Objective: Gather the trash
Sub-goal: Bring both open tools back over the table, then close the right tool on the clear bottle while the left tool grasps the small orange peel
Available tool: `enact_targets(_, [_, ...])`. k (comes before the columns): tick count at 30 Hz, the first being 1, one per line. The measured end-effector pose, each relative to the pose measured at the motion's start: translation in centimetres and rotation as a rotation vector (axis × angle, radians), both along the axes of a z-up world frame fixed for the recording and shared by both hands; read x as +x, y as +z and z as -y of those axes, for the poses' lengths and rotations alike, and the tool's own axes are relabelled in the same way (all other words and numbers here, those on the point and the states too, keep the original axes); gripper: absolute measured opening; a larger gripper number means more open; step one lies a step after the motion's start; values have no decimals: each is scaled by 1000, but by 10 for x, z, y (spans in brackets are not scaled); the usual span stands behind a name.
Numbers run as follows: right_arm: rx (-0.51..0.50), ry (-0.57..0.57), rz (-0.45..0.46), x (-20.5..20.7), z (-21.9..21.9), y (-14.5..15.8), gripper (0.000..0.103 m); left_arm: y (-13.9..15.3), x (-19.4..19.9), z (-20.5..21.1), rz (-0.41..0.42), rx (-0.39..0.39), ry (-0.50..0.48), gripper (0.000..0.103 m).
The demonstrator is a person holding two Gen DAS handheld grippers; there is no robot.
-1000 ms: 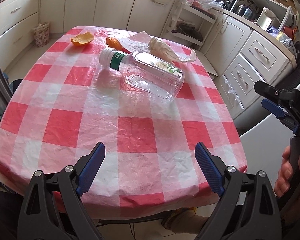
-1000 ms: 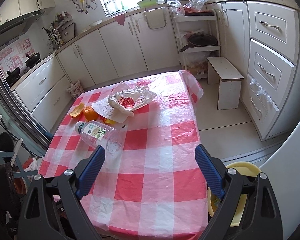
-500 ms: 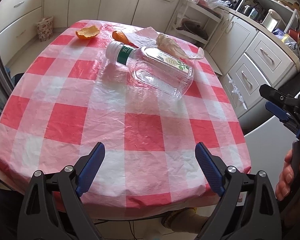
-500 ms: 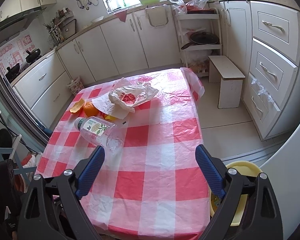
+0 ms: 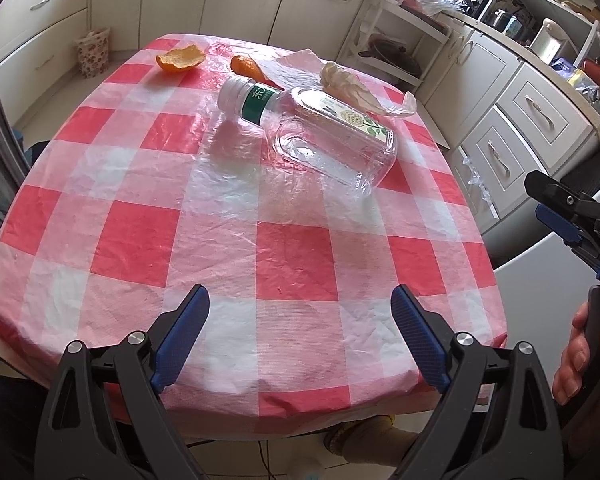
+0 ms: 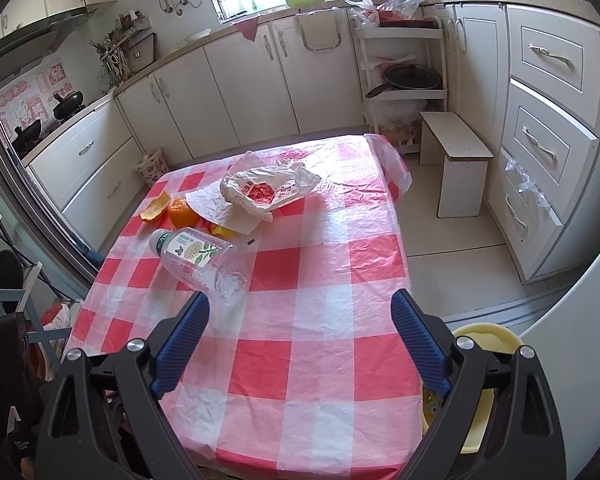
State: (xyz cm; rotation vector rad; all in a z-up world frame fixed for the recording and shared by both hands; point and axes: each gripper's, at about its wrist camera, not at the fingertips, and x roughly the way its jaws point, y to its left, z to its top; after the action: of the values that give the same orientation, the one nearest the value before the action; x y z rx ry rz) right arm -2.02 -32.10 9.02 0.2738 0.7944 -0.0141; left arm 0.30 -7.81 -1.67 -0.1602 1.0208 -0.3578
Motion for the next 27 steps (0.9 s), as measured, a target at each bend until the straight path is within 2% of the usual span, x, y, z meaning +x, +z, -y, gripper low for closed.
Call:
enact_targets(10, [-31,17,-3,2,-8,-1,89,-3,5,-9,-14,-3,14,89])
enact_targets(15, [-49,61,1,13,-22,-1,89,-2,12,-30,-18,-11,65,89])
enact_targets(19, [-118,138,8,32,-47,0,89,-2,18,-46,-21,-19,115,89])
enact_targets(27, [-295,393,-2,73,-120,-19,90,-4,27,-60,-25,-22,152,89])
